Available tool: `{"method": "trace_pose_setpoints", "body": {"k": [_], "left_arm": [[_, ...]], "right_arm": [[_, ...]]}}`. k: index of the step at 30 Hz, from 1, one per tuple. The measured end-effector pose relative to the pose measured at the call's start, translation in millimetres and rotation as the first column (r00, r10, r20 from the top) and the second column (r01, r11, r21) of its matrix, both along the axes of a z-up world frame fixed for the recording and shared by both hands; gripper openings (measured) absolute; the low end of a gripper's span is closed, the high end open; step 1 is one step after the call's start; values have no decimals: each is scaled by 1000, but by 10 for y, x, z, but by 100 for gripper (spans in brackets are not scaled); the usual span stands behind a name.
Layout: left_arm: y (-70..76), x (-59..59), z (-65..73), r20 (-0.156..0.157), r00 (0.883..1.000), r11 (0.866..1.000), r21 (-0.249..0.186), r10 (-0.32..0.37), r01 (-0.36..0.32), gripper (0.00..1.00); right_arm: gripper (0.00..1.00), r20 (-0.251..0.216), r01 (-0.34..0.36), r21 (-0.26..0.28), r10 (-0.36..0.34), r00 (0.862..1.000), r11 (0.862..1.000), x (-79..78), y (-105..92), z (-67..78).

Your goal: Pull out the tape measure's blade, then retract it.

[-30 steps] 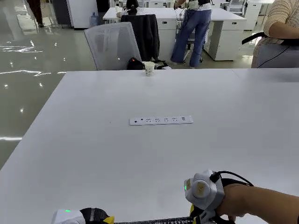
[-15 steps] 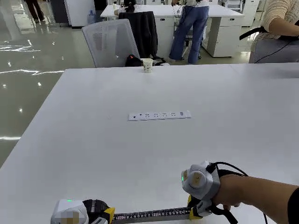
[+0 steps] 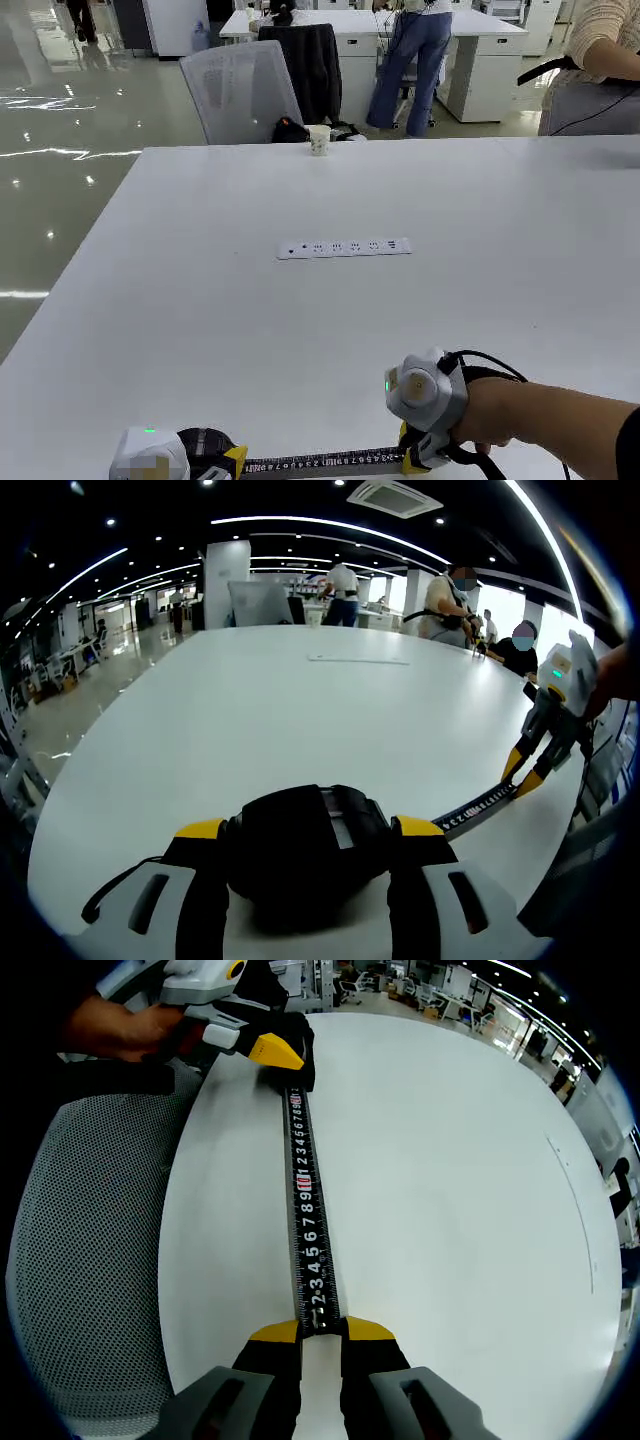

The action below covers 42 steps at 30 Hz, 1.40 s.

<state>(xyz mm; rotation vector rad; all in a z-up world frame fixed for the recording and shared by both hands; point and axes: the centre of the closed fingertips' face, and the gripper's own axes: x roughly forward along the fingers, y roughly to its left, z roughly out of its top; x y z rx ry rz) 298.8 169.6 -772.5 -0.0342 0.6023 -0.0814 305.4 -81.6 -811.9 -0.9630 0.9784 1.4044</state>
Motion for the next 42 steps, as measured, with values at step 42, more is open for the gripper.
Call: {"method": "trace_pose_setpoints", "body": {"k": [42], "left_arm": [[2, 6, -8, -2, 1000, 1000, 4, -3, 3, 59]], "right_arm": [[11, -1, -7, 9, 7, 1000, 1000, -25, 167, 5]]}}
